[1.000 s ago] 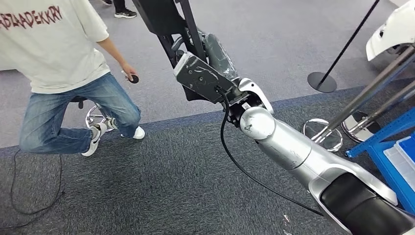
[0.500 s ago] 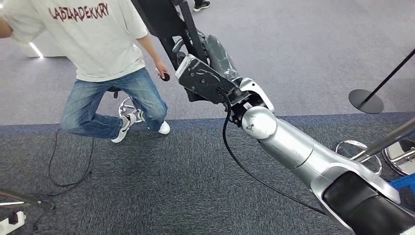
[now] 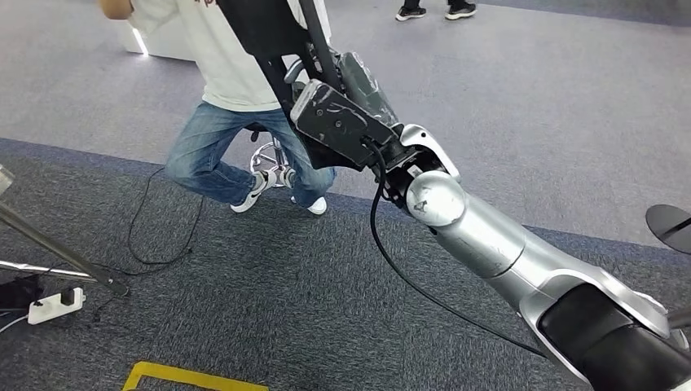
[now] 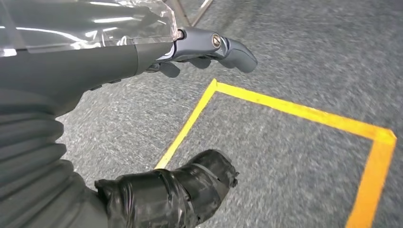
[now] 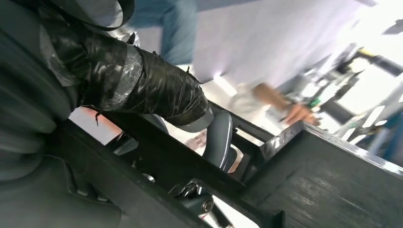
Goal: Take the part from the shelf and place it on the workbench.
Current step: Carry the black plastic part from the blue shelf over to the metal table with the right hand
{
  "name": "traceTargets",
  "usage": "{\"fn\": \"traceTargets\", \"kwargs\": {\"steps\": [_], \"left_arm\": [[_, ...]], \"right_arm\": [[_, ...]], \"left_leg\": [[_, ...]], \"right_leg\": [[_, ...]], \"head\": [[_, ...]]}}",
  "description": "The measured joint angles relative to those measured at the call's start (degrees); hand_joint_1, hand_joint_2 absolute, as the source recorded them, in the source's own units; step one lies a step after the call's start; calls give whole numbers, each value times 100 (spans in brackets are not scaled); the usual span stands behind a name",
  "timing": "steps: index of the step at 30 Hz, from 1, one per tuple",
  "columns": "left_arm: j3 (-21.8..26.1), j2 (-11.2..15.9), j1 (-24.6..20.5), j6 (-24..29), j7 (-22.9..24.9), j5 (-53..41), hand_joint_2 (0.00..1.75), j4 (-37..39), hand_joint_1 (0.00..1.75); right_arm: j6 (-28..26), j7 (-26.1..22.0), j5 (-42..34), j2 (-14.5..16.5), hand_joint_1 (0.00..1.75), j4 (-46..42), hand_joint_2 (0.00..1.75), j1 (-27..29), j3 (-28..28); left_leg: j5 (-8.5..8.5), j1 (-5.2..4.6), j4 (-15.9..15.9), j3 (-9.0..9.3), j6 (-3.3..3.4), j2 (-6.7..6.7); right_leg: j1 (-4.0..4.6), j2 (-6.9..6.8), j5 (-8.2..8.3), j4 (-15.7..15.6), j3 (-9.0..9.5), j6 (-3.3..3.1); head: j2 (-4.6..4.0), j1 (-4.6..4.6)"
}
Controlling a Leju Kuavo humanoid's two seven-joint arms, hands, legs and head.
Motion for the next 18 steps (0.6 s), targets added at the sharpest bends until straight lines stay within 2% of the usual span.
{"fn": "traceTargets", "kwargs": {"steps": [1, 2, 3, 4, 5, 7, 8, 9, 11, 12, 13, 15, 16, 17, 18], "left_arm": [[1, 0, -9, 0, 4, 1, 175, 0, 0], [3, 0, -15, 0, 9, 1, 175, 0, 0], [6, 0, -16, 0, 13, 1, 175, 0, 0], [9, 0, -13, 0, 15, 1, 175, 0, 0], [11, 0, -10, 0, 16, 1, 175, 0, 0], [14, -8, -8, 0, 16, -1, 175, 0, 0], [15, -12, -11, 0, 16, -1, 175, 0, 0], [16, -16, -11, 0, 15, -1, 175, 0, 0], [18, -13, 8, 1, 11, 1, 175, -3, 0], [19, -13, 26, 1, 9, 1, 175, -5, 0], [19, -13, 38, 1, 6, 1, 175, -7, 0], [20, -20, 34, 1, 1, 1, 175, -9, 0], [20, -21, 22, 0, -1, 1, 175, -9, 0], [20, -21, 13, 0, -2, 1, 175, -9, 0], [20, -21, 12, 0, -2, 1, 175, -9, 0]], "right_arm": [[14, -16, -46, -13, 175, -2, 175, 10, -6], [26, -27, -74, -29, 175, -3, 175, 25, -10], [37, -30, -92, -43, 175, -4, 175, 41, -10], [43, -31, -107, -55, 175, -5, 175, 52, -11], [45, -32, -120, -67, 175, -9, 175, 58, -13], [47, -35, -145, -84, 175, -26, 175, 54, -22], [48, -39, -153, -89, 175, -39, 175, 49, -27], [49, -41, -158, -95, 175, -51, 175, 46, -31], [50, -45, -162, -102, 175, -69, 175, 40, -33], [50, -43, -165, -104, 175, -75, 175, 39, -33], [49, -41, -169, -105, 175, -85, 175, 33, -34], [45, -42, -178, -109, 175, -106, 175, 19, -38], [43, -44, -180, -110, 175, -114, 175, 13, -39], [42, -44, -180, -112, 175, -116, 175, 14, -40], [41, -41, -181, -112, 175, -117, 175, 19, -40]], "left_leg": [[-2, -6, 4, 0, 26, -73], [-7, -12, 12, 0, 35, -159], [-14, -19, 23, 1, 39, -252], [-21, -23, 40, 2, 39, -345], [-30, -25, 59, 4, 35, -438], [-45, -15, 95, -18, 12, -606], [-44, -3, 105, -41, -9, -680], [-37, 16, 106, -65, -39, -752], [-16, 41, 85, -90, -111, -888], [-28, 32, 103, -101, -143, -835], [-87, 16, 196, -145, -170, -689], [-346, 3, 708, -390, -221, -260], [-503, 20, 1075, -575, -247, -123], [-606, 43, 1402, -748, -273, -55], [-623, 69, 1580, -849, -297, -20]], "right_leg": [[6, 81, -150, 396, -212, -3], [11, 116, -231, 713, -399, -4], [14, 131, -202, 842, -507, -9], [14, 145, -60, 739, -508, -21], [13, 190, 164, 434, -409, -40], [-5, 477, 537, -328, -114, -91], [-8, 593, 620, -569, -10, -106], [-3, 659, 631, -683, 44, -119], [6, 527, 636, -740, 99, -145], [-2, 446, 646, -784, 141, -171], [-15, 361, 657, -832, 189, -201], [-15, 192, 659, -893, 269, -249], [-8, 107, 645, -896, 290, -265], [-4, 18, 628, -896, 309, -268], [-3, -72, 607, -894, 329, -264]], "head": [[0, 1], [0, 2], [0, 1], [0, 1], [0, 1], [0, -5], [0, -5], [0, -10], [0, -9], [0, -13], [0, -29], [0, -57], [0, -69], [0, -68], [0, -70]]}}
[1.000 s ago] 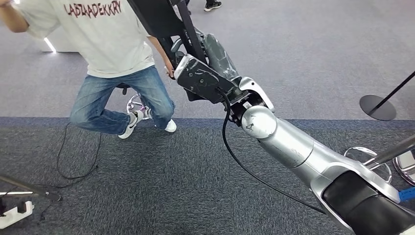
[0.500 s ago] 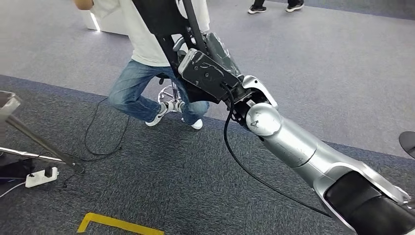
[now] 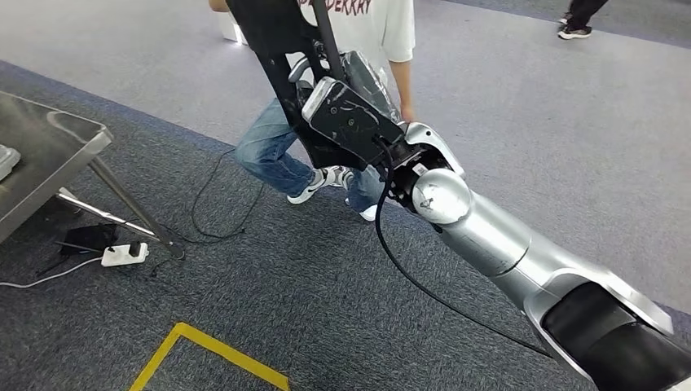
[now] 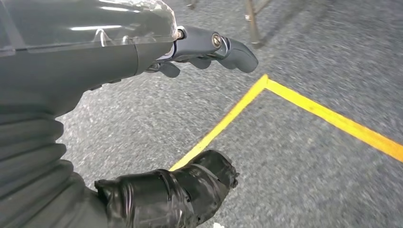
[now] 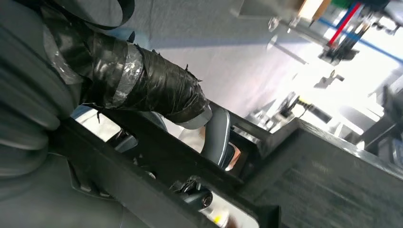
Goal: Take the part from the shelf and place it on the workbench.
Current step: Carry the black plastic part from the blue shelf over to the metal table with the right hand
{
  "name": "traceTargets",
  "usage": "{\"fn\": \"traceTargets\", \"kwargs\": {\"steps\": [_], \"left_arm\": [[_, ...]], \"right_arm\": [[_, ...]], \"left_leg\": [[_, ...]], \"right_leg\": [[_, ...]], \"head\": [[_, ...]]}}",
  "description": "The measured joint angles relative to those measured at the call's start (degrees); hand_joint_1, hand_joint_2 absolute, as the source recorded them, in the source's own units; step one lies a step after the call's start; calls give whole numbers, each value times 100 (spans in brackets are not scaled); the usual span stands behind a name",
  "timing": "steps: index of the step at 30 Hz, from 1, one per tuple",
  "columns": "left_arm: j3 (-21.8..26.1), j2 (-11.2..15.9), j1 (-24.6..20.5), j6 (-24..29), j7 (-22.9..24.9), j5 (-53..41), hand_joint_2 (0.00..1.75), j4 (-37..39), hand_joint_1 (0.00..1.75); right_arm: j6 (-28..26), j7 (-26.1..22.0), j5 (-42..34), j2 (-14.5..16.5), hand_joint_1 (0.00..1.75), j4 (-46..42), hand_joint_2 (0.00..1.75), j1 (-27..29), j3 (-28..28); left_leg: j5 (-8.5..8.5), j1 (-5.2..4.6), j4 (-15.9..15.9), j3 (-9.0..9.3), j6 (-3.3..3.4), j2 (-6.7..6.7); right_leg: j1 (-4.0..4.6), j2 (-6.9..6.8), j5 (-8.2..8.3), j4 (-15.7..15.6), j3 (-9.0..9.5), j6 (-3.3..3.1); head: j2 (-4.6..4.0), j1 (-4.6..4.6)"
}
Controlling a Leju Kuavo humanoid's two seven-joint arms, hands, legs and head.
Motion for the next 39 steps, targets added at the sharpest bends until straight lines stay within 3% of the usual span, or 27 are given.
{"fn": "traceTargets", "kwargs": {"steps": [1, 2, 4, 6, 8, 9, 11, 13, 15, 16, 17, 19, 20, 22, 24, 26, 28, 30, 31, 32, 34, 36, 37, 39], "left_arm": [[0, 1, 5, 0, 0, 0, 175, 0, 0], [1, 1, 11, 0, 0, -1, 175, 0, 0], [1, -3, 11, -1, 0, -2, 175, -1, 0], [1, -10, -2, -1, 1, -2, 175, -1, 0], [1, -13, -1, -1, 7, -2, 175, -2, 0], [1, -13, 6, 0, 11, -2, 175, -3, 0], [1, -14, 13, 0, 20, -4, 175, -6, 0], [2, -14, 3, 0, 25, -8, 175, -7, 0], [4, -13, -11, 0, 26, -10, 175, -7, 0], [5, -13, -15, 0, 26, -9, 175, -7, 0], [7, -12, -17, 0, 30, -2, 175, -7, 0], [10, -21, -21, 0, 42, 24, 175, -7, 0], [11, -28, -25, 0, 50, 42, 175, -7, 0], [14, -40, -29, 0, 59, 67, 175, -7, 0], [17, -38, -9, 1, 74, 79, 175, -9, 0], [20, -37, 15, 1, 114, 83, 175, -12, 0], [21, -40, 2, 1, 189, 66, 175, -13, 0], [21, -44, -21, 0, 281, 16, 175, -13, 0], [21, -44, -23, 0, 325, -13, 175, -13, 0], [21, -42, -20, 0, 359, -40, 175, -13, 0], [20, -37, -20, -1, 383, -66, 175, -13, 0], [19, -34, -30, -1, 343, -65, 175, -11, 0], [19, -34, -34, -1, 316, -59, 175, -11, 0], [20, -25, -27, 0, 265, -32, 175, -11, 0]], "right_arm": [[0, 2, 0, -1, 175, 0, 175, 4, 1], [-1, 3, 0, -1, 175, -2, 175, 8, 1], [-3, 2, 0, -3, 175, -15, 175, 4, -2], [-7, 3, -1, -4, 175, -33, 175, -8, -6], [-9, 2, -2, -5, 175, -44, 175, -12, -9], [-11, 1, -3, -9, 175, -52, 175, -9, -9], [-21, 1, -3, -27, 175, -63, 175, -7, -14], [-34, -2, -4, -54, 175, -68, 175, 1, -21], [-39, -5, -4, -74, 175, -67, 175, 34, -22], [-38, -4, -5, -81, 175, -66, 175, 52, -22], [-37, -8, -8, -86, 175, -66, 175, 64, -21], [-34, -36, -18, -89, 175, -67, 175, 58, -21], [-32, -57, -24, -89, 175, -67, 175, 48, -21], [-26, -84, -33, -87, 175, -64, 175, 36, -19], [-15, -102, -50, -76, 175, -61, 175, 29, -15], [2, -137, -79, -32, 175, -51, 175, 11, -13], [39, -197, -103, 29, 175, -25, 175, -17, -5], [84, -254, -111, 99, 175, 19, 175, -32, 19], [94, -269, -109, 145, 175, 45, 175, -33, 40], [97, -279, -105, 191, 175, 68, 175, -34, 61], [84, -287, -97, 275, 175, 101, 175, -46, 89], [65, -288, -89, 330, 175, 119, 175, -77, 95], [58, -287, -85, 354, 175, 126, 175, -90, 100], [49, -285, -79, 395, 175, 146, 175, -111, 114]], "left_leg": [[81, 23, -33, 7, -21, 26], [244, 44, -275, 128, -41, 71], [547, 41, -1030, 535, -53, 267], [623, 3, -1433, 750, 17, 375], [589, -27, -1448, 746, 122, 267], [583, -26, -1454, 754, 161, 196], [580, -18, -1476, 788, 234, 67], [575, -25, -1483, 803, 282, -62], [571, -50, -1479, 807, 303, -229], [568, -62, -1476, 812, 307, -319], [567, -71, -1471, 819, 308, -413], [567, -80, -1463, 819, 302, -586], [571, -74, -1457, 805, 291, -668], [596, -37, -1472, 766, 240, -817], [624, -6, -1506, 742, 174, -936], [508, -39, -1333, 652, 126, -651], [207, -51, -743, 372, 75, -192], [7, -10, -164, 75, 14, -28], [34, 10, -107, 42, -11, 4], [151, 27, -264, 123, -31, 38], [436, 27, -948, 489, -45, 240], [543, -7, -1400, 731, 20, 426], [508, -28, -1424, 741, 73, 431], [499, -26, -1423, 752, 162, 289]], "right_leg": [[-3, -83, -23, 4, 20, 13], [-9, -164, -51, 12, 45, 34], [-4, -307, -126, 48, 88, 98], [25, -419, -190, 78, 112, 171], [38, -520, -223, 65, 144, 234], [22, -506, -258, 75, 163, 270], [-15, -262, -448, 330, 76, 311], [-17, 70, -772, 1037, -288, 295], [7, 182, -913, 1672, -688, 261], [15, 204, -826, 1714, -767, 237], [22, 238, -632, 1522, -735, 205], [21, 488, -182, 767, -469, 130], [19, 624, -48, 439, -339, 107], [37, 737, -13, 180, -215, 85], [42, 571, 11, 91, -148, 60], [18, 388, 52, -33, -54, 17], [30, 202, 61, -93, 8, -16], [46, 3, 37, -87, 20, -28], [47, -90, 18, -76, 22, -24], [44, -173, -4, -58, 23, -11], [41, -327, -70, 3, 28, 38], [76, -460, -148, 77, 24, 108], [98, -521, -177, 88, 32, 144], [97, -601, -241, 96, 68, 206]], "head": [[0, 1], [0, 0], [0, -6], [0, -4], [0, -1], [0, 2], [0, 20], [0, 53], [0, 69], [0, 69], [0, 68], [0, 65], [0, 63], [0, 60], [0, 61], [0, 39], [0, 14], [0, 9], [0, 7], [0, 7], [0, 5], [0, 24], [0, 43], [0, 79]]}}
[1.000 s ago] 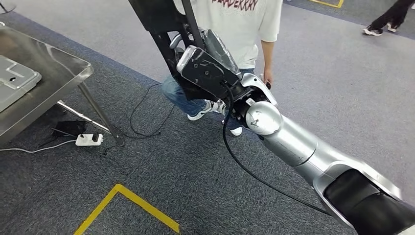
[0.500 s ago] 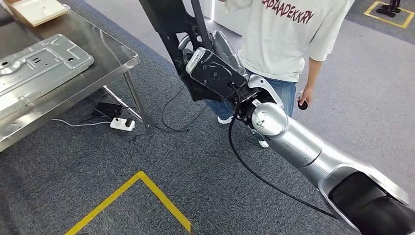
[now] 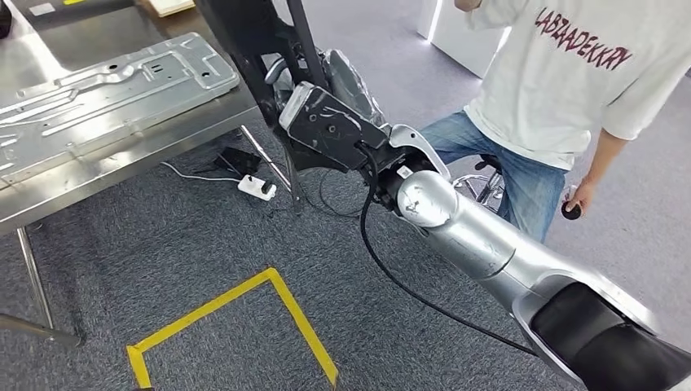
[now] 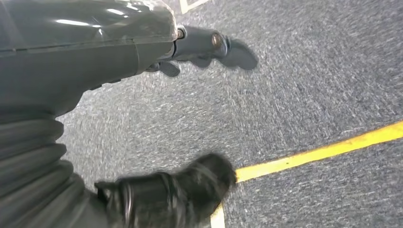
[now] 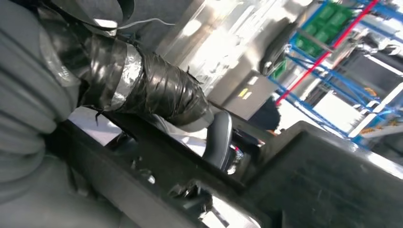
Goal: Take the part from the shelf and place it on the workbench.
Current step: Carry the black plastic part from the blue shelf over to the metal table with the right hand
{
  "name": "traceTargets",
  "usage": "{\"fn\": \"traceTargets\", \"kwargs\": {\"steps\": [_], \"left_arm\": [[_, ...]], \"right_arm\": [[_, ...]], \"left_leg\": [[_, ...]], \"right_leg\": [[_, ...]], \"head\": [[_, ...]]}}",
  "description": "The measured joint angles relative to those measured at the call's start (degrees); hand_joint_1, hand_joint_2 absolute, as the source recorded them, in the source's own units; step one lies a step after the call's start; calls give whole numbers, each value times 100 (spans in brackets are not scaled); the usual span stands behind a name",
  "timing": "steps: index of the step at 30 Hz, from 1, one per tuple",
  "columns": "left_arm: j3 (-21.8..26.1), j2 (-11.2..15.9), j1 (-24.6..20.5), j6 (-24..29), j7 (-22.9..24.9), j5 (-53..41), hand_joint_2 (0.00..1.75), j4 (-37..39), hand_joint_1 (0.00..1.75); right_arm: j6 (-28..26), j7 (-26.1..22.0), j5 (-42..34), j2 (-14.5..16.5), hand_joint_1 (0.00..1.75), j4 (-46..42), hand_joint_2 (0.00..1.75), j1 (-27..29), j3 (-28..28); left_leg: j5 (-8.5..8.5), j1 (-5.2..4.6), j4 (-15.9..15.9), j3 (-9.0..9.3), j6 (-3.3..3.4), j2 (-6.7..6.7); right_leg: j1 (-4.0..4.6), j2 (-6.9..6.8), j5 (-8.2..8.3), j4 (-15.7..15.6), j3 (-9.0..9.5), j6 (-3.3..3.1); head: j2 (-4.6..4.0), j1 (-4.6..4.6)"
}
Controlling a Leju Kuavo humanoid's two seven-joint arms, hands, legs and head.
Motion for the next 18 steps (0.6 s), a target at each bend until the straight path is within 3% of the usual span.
{"fn": "traceTargets", "kwargs": {"steps": [2, 4, 6, 7, 9, 11, 13, 15, 16, 18], "left_arm": [[1, 9, 4, 0, -60, 30, 175, 0, 0], [0, 14, -15, 0, -125, 50, 175, 0, 0], [2, 30, -33, 0, -164, 77, 175, 0, 0], [5, 40, -34, 0, -166, 89, 175, 0, 0], [9, 55, -30, 0, -120, 96, 175, 2, 0], [11, 58, -27, 0, -33, 118, 175, 33, 0], [2, 58, -21, 0, 49, 225, 175, 109, 0], [-21, 67, 12, 0, 91, 353, 175, 178, 0], [-31, 73, 34, 0, 93, 393, 175, 205, 0], [-36, 84, 51, -1, 73, 440, 175, 259, 0]], "right_arm": [[-5, 3, 0, 26, 175, 18, 175, -16, 11], [-7, 3, 0, 33, 175, 30, 175, -23, 15], [-7, 5, 0, 32, 175, 50, 175, -12, 21], [-7, 10, -1, 32, 175, 63, 175, -4, 25], [-8, 34, -2, 31, 175, 80, 175, -3, 31], [-12, 83, -3, 22, 175, 80, 175, -16, 32], [-18, 152, -3, 1, 175, 69, 175, -20, 32], [-29, 212, -2, -28, 175, 60, 175, -16, 32], [-38, 229, -4, -39, 175, 58, 175, -14, 32], [-56, 235, -13, -62, 175, 56, 175, -17, 32]], "left_leg": [[-1, 16, -20, 22, 61, -135], [-1, 17, -25, 37, 113, -271], [-7, 2, -23, 45, 139, -434], [-9, -5, -21, 51, 143, -528], [-12, -10, -17, 70, 142, -717], [-13, -4, -11, 67, 129, -887], [5, 24, -21, 35, 83, -1035], [32, 48, -57, 18, 9, -1174], [16, 35, -45, 1, -21, -1116], [-175, -4, 257, -141, -64, -759]], "right_leg": [[-33, 237, -163, 199, -60, 42], [-58, 624, -482, 847, -369, 53], [-56, 772, -703, 1557, -767, 42], [-52, 794, -661, 1678, -874, 29], [-47, 864, -271, 1260, -783, -23], [-58, 1145, 121, 496, -499, -82], [-56, 1327, 213, 125, -333, -105], [-56, 1207, 216, 45, -267, -128], [-65, 1128, 234, -8, -228, -152], [-87, 963, 274, -119, -149, -197]], "head": [[0, 15], [0, 32], [0, 42], [0, 42], [0, 43], [0, 38], [0, 44], [0, 54], [0, 52], [0, 24]]}}
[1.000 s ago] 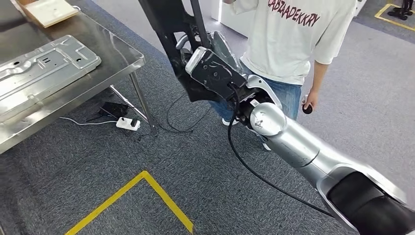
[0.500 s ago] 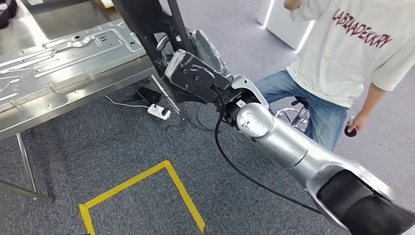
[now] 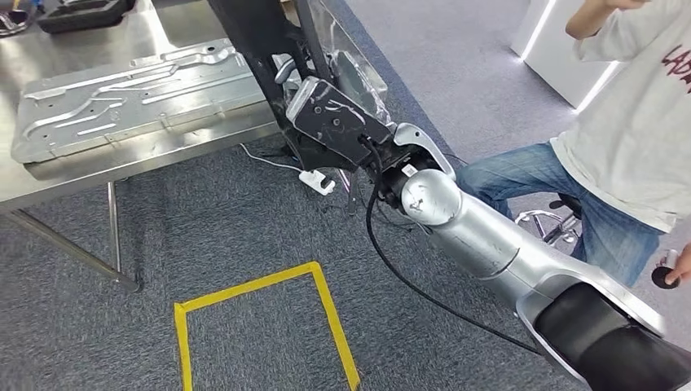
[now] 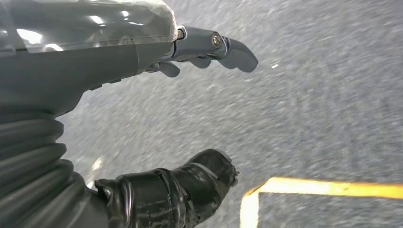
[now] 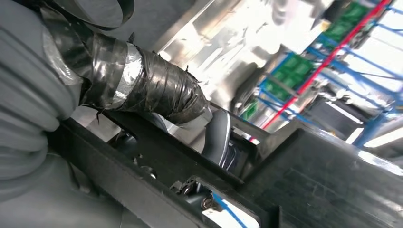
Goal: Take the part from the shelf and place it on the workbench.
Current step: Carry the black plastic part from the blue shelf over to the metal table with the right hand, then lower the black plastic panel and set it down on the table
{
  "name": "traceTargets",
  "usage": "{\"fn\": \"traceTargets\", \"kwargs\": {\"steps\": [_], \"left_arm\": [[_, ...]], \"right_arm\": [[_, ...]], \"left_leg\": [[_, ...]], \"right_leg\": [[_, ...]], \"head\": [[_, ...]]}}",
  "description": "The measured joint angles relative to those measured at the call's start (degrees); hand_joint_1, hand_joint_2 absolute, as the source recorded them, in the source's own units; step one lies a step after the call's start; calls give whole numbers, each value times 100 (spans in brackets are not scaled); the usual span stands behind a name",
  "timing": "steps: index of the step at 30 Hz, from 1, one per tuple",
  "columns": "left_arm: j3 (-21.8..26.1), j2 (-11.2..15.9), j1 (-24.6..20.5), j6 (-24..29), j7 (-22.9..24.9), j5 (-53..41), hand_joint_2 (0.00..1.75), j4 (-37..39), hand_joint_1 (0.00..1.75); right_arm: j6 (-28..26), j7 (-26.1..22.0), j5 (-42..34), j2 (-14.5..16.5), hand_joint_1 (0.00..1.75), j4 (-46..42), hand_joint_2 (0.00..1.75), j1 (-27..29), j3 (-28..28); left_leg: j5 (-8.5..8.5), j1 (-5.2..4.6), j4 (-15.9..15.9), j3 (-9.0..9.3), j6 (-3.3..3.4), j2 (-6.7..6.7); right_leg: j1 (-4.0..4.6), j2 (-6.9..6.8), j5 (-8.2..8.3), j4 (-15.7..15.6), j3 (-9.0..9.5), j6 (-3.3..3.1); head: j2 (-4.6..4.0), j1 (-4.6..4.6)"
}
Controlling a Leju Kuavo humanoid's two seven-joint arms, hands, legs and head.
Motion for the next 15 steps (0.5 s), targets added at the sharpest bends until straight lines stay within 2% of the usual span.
{"fn": "traceTargets", "kwargs": {"steps": [1, 2, 3, 4, 5, 7, 9, 10, 12, 14, 15], "left_arm": [[-1, -2, -6, -1, -29, 25, 175, 31, 0], [-1, -1, -18, -4, -84, 62, 175, 61, 0], [-1, 5, -27, -10, -167, 109, 175, 92, 0], [-1, 19, -31, -23, -267, 160, 175, 128, 0], [-1, 37, -34, -43, -358, 207, 175, 164, 0], [-1, 78, -35, -106, -469, 256, 175, 231, 0], [-1, 102, -36, -184, -498, 272, 175, 288, 0], [-1, 108, -32, -213, -502, 277, 175, 312, 0], [-1, 123, -22, -256, -502, 284, 175, 350, 0], [-1, 132, -20, -367, -503, 294, 175, 388, 0], [0, 136, -29, -477, -513, 303, 175, 405, 0]], "right_arm": [[-4, -3, -6, -10, 175, -1, 175, 2, 0], [-3, -9, -11, -25, 175, 2, 175, 7, 0], [3, -15, -15, -38, 175, 10, 175, 19, 0], [12, -20, -19, -50, 175, 23, 175, 32, 0], [21, -25, -22, -63, 175, 39, 175, 41, 0], [34, -41, -34, -87, 175, 69, 175, 42, 0], [39, -60, -58, -111, 175, 93, 175, 28, -2], [43, -64, -72, -119, 175, 105, 175, 23, -3], [50, -55, -88, -128, 175, 128, 175, 19, -4], [43, 20, -64, -139, 175, 145, 175, 8, -4], [30, 104, 10, -155, 175, 152, 175, -7, -4]], "left_leg": [[-157, -8, 310, -143, -16, 228], [-309, -1, 671, -312, -35, 362], [-403, 10, 975, -461, -56, 428], [-402, 21, 1113, -533, -75, 464], [-308, 34, 1045, -501, -93, 491], [11, 57, 383, -158, -118, 560], [154, 35, -205, 178, -94, 625], [145, 21, -319, 242, -66, 638], [125, 6, -324, 257, 12, 607], [123, 14, -341, 274, 79, 582], [127, 22, -351, 284, 115, 575]], "right_leg": [[14, -81, 2, -18, 23, -14], [22, -170, -4, -21, 34, -25], [26, -261, -15, -15, 40, -33], [26, -351, -30, -7, 44, -33], [22, -422, -45, 3, 49, -24], [10, -529, -90, 34, 65, 25], [29, -597, -135, 82, 56, 88], [43, -627, -149, 96, 52, 114], [54, -659, -164, 97, 62, 159], [27, -538, -277, 233, 12, 216], [13, -428, -409, 457, -94, 239]], "head": [[0, -12], [0, -26], [0, -26], [0, -27], [0, -28], [0, -26], [0, -31], [0, -29], [0, -25], [0, -20], [0, -13]]}}
